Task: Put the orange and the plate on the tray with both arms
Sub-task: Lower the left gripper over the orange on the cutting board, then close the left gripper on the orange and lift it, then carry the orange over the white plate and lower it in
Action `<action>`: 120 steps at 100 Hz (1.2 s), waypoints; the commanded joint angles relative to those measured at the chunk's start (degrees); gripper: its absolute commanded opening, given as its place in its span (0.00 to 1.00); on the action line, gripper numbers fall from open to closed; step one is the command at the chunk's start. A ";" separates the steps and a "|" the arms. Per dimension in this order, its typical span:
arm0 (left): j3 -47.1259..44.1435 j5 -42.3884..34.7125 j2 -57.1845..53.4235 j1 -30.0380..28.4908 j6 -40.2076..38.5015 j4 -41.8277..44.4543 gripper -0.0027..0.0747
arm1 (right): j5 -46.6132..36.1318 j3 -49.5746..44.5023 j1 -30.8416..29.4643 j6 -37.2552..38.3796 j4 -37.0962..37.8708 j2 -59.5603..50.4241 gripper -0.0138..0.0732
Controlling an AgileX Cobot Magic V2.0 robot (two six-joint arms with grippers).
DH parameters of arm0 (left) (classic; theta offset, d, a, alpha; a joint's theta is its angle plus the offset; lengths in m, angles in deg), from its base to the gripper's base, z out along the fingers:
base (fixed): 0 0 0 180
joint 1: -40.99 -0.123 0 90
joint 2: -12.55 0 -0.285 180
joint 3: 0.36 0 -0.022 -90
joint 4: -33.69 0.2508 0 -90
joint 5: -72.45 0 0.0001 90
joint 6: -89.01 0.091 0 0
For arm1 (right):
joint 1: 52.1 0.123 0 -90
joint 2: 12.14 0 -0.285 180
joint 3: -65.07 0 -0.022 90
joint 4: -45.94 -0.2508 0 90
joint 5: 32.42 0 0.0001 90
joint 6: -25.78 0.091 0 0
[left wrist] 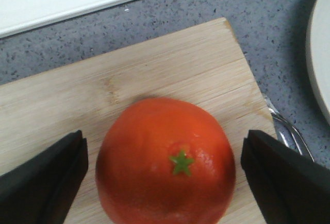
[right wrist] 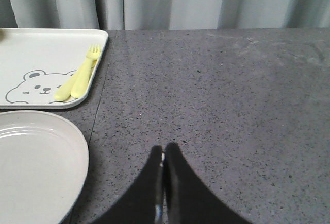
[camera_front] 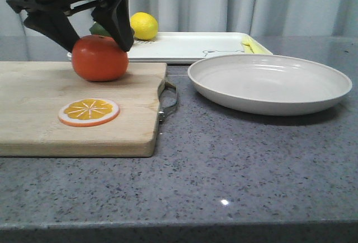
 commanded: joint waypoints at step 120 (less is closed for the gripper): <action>28.83 2.85 12.32 19.55 1.29 -1.21 0.43 | -3.14 2.23 -0.16 -0.02 0.42 0.42 0.09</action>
